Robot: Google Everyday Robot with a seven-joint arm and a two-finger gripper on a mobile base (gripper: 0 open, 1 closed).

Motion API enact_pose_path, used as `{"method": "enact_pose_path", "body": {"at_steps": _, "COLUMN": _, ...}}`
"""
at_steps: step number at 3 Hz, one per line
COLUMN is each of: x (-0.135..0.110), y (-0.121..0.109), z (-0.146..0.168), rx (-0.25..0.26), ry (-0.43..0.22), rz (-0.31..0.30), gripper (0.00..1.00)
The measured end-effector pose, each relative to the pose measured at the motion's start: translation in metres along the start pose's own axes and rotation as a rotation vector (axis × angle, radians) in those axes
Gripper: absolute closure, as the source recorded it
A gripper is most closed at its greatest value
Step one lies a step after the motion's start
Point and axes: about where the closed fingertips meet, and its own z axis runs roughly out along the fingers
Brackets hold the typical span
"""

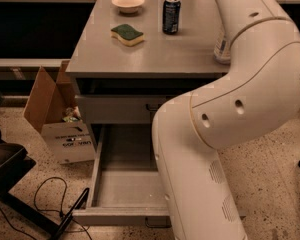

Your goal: Pick pepsi can from middle drawer and place on counter

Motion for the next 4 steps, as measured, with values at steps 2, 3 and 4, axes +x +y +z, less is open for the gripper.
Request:
{"method": "enact_pose_path", "body": {"at_steps": 2, "x": 0.014, "y": -0.019, "z": -0.011, "rx": 0.010, "ry": 0.069, "rz": 0.032, "gripper": 0.00}}
{"method": "enact_pose_path", "body": {"at_steps": 3, "x": 0.001, "y": -0.029, "z": -0.033, "rx": 0.021, "ry": 0.064, "rz": 0.042, "gripper": 0.00}}
{"method": "enact_pose_path", "body": {"at_steps": 4, "x": -0.010, "y": -0.036, "z": -0.046, "rx": 0.025, "ry": 0.045, "rz": 0.056, "gripper": 0.00}}
